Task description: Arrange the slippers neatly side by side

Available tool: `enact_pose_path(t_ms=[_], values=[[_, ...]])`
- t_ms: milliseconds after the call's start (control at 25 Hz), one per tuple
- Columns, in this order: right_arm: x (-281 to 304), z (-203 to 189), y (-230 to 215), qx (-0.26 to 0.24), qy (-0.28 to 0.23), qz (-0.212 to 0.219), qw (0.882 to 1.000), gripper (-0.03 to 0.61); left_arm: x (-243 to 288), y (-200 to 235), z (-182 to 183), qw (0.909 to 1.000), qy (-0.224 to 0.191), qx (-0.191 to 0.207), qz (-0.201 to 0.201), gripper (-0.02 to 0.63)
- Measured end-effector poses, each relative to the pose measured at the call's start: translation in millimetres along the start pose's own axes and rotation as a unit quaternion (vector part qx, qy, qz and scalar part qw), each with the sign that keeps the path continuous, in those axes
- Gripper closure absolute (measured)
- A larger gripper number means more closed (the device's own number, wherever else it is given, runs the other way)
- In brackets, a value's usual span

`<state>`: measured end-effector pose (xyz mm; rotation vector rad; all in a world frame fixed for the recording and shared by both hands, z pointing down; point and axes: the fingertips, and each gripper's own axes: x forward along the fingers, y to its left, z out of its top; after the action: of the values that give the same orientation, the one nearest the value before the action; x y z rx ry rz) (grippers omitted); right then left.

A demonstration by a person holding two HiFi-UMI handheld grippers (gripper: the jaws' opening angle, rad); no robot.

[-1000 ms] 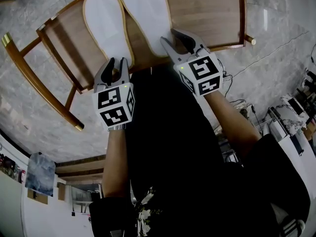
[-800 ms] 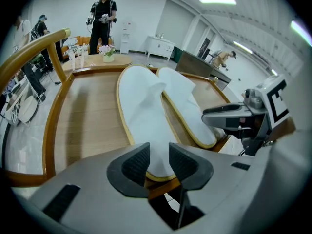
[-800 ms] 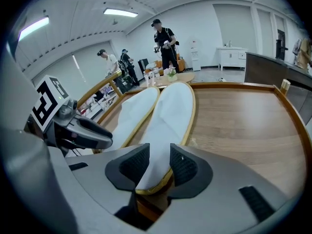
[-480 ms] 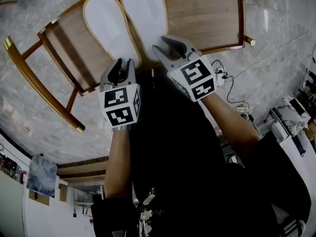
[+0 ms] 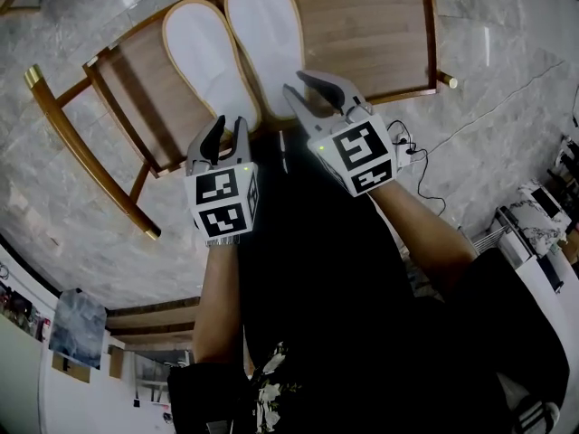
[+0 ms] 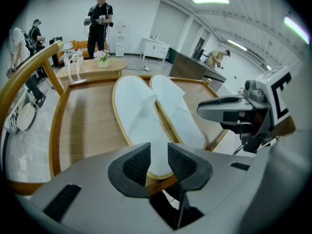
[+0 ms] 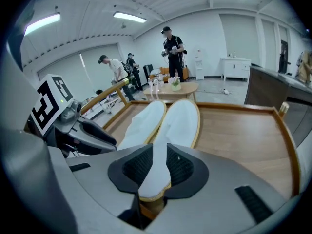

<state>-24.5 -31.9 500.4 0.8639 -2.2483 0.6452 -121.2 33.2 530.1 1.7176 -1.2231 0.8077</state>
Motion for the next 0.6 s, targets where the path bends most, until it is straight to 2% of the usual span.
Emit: enact_pose_path(t_ms=[40, 160, 480, 600], values=[[-7, 10, 0, -0.008, -0.013, -0.006, 1.0, 0.519, -6, -1, 4, 1.0, -0.006, 0.003, 0.002, 0.508], [-29, 41, 1, -0.031, -0.054, -0.019, 0.998, 0.568, -28, -6, 22, 0.9993, -0.033, 0.015, 0.011, 0.525], [-80, 103, 23, -0.072, -0.122, -0.019, 0.99, 0.578, -92, -13, 76, 0.9898, -0.13, 0.041, 0.041, 0.592], [-101, 125, 30, -0.063, -0.154, -0.017, 0.986, 0.578, -118, -15, 94, 0.9838, -0.167, 0.043, 0.05, 0.595]])
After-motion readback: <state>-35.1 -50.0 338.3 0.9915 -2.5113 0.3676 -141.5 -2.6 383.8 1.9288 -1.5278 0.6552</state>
